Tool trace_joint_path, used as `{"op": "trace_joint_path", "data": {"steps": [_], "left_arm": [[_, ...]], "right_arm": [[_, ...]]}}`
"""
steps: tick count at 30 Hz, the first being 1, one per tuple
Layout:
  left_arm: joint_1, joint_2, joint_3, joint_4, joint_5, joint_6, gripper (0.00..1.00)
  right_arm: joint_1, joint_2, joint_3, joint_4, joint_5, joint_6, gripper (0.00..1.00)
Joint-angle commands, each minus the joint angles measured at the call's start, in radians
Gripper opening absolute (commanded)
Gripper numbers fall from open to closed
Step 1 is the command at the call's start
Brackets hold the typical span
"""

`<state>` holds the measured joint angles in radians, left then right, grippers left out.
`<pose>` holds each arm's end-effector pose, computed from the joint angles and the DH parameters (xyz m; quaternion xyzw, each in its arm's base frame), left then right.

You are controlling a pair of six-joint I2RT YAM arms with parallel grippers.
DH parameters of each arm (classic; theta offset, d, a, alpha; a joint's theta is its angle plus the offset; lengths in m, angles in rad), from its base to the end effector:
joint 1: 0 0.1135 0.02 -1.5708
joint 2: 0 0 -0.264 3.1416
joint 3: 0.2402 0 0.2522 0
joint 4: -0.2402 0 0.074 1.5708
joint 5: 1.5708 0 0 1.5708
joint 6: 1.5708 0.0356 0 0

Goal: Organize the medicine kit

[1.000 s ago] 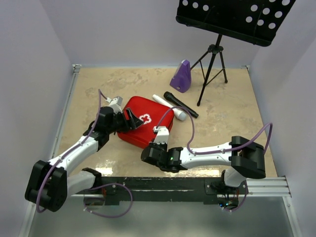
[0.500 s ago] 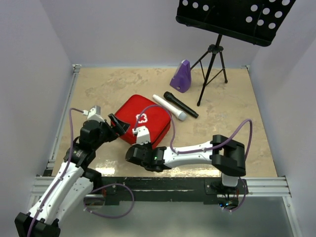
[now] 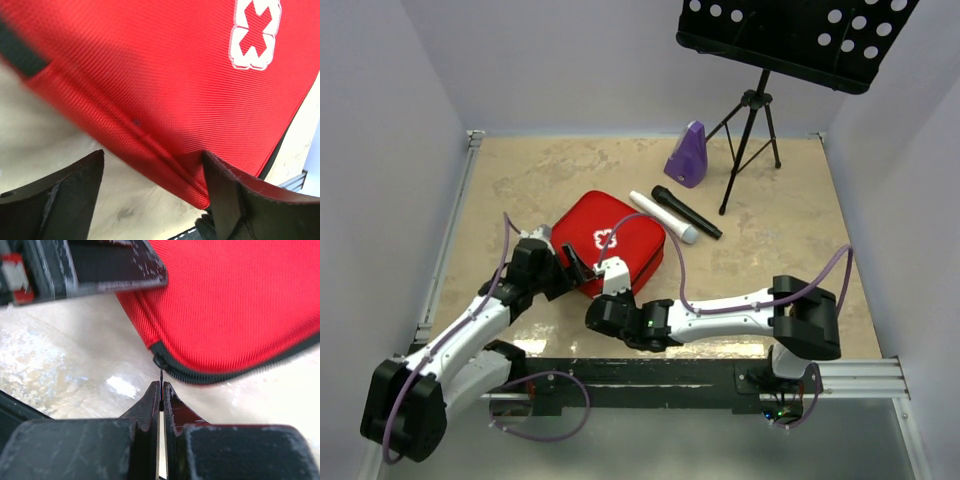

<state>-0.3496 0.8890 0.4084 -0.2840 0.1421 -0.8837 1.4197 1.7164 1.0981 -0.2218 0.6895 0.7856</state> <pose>0.1650 -0.0655 0.1828 -0.2153 0.8924 -0.2796 0.2815 0.0766 0.3529 0.2060 -0.1593 0.8729 0.1576 0.4334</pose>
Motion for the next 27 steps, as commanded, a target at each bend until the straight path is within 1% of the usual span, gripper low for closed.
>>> {"op": "trace_joint_path", "data": {"steps": [1,5,10,13,16,19,24,27], "left_arm": [[0.004,0.126,0.067,0.094,-0.107,0.075,0.78],[0.014,0.198,0.096,0.15,-0.118,0.088,0.62],[0.04,0.257,0.121,0.169,-0.099,0.132,0.43],[0.055,0.261,0.121,0.177,-0.091,0.172,0.27],[0.064,0.272,0.138,0.166,-0.096,0.218,0.14],[0.098,0.298,0.159,0.157,-0.095,0.258,0.0],[0.205,0.34,0.194,0.169,-0.036,0.278,0.0],[0.234,0.389,0.269,0.137,-0.079,0.287,0.0]], "right_arm": [[0.015,-0.081,-0.063,-0.019,0.021,0.044,0.0],[0.013,-0.1,-0.112,-0.08,0.03,0.11,0.0],[0.01,-0.152,-0.188,-0.14,0.064,0.211,0.0],[-0.013,-0.193,-0.243,-0.139,0.058,0.247,0.0],[-0.025,-0.221,-0.273,-0.143,0.054,0.27,0.0],[-0.039,-0.248,-0.299,-0.172,0.051,0.322,0.0],[-0.059,-0.334,-0.359,-0.154,-0.001,0.353,0.0],[-0.059,-0.341,-0.365,-0.13,-0.016,0.316,0.0]]}}
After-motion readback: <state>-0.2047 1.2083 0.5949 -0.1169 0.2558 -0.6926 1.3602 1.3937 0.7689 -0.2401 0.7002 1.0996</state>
